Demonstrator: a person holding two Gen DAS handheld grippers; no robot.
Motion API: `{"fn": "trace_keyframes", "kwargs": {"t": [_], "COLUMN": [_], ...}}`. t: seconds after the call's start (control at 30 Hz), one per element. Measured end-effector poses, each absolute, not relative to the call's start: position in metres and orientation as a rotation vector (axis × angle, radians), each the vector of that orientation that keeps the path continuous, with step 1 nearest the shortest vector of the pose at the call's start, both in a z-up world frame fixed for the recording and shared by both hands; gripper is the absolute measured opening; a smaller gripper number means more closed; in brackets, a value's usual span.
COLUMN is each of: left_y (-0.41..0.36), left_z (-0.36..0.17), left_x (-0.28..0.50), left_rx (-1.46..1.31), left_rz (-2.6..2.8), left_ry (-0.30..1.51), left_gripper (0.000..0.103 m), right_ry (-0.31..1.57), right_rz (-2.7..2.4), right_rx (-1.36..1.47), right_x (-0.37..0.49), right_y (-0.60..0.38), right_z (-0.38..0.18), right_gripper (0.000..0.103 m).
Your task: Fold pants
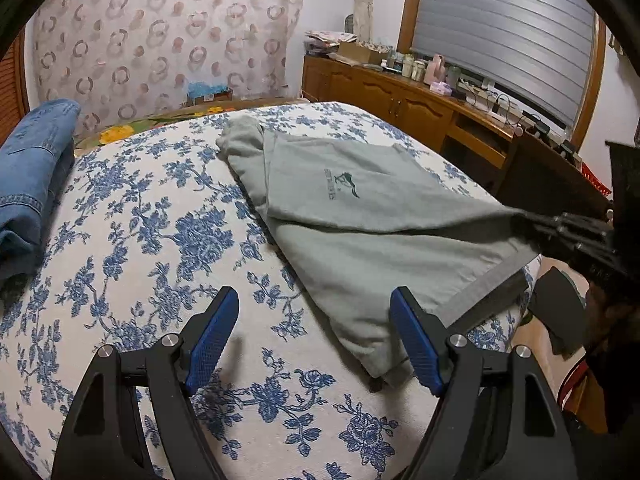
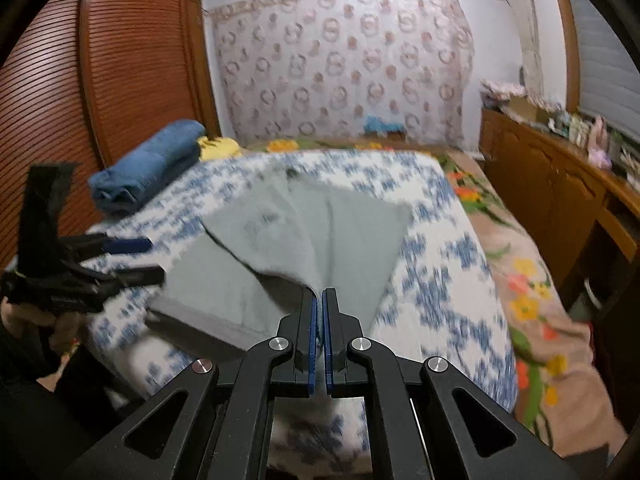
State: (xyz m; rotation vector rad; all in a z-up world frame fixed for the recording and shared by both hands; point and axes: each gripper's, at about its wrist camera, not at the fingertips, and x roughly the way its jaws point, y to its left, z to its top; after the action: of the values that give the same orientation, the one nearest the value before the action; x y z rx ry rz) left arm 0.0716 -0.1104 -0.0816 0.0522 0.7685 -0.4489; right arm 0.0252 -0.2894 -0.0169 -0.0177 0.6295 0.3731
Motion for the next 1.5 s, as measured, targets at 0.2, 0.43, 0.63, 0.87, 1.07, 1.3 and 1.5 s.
{"fn": "trace_keyframes", "kwargs": {"t": [0.2, 0.43, 0.63, 0.87, 1.07, 1.3, 1.5], "left_y": [-0.115, -0.115, -0.114, -0.105, -0.091, -0.072, -0.06], "left_z": [-0.087, -0.092, -0.093, -0.088, -0.076, -0.068, -0.065], "left_x": [0.071, 0.073, 0.073, 0.075, 0.083, 0.099, 0.102], "left_rx": [0.067, 0.07, 0.061, 0.046, 0.038, 0.021, 0.022], "left_rz": [-0.446, -0.44, -0.442, -0.419, -0.381, -0.32, -0.274], "left_ry": [0.786, 0.803, 0.801, 0.78, 0.734, 0.701, 0.673], "left_gripper": [0.079, 0.079, 0.079, 0.079, 0.079, 0.079, 0.079], "right_ry": [0.676, 0.716, 0.709, 0.681, 0.612, 0.567, 0.526], "right_rz": [0.383, 0.371, 0.373, 0.327, 0.333, 0.371, 0.431], "right_rx": [0.011, 0.01, 0.011, -0.053, -0.055, -0.109, -0.116], "right_x": [0.028, 0.031, 0.029, 0.023, 0.023, 0.051, 0.077], "right_y": [-0.29, -0.299, -0.301, -0.297, -0.298, -0.265, -0.234], "right_z": [-0.021, -0.028, -0.024, -0.019, -0.003, 0.001, 0.0], "right_gripper": [0.003, 0.003, 0.003, 0.012, 0.039, 0.041, 0.041]}}
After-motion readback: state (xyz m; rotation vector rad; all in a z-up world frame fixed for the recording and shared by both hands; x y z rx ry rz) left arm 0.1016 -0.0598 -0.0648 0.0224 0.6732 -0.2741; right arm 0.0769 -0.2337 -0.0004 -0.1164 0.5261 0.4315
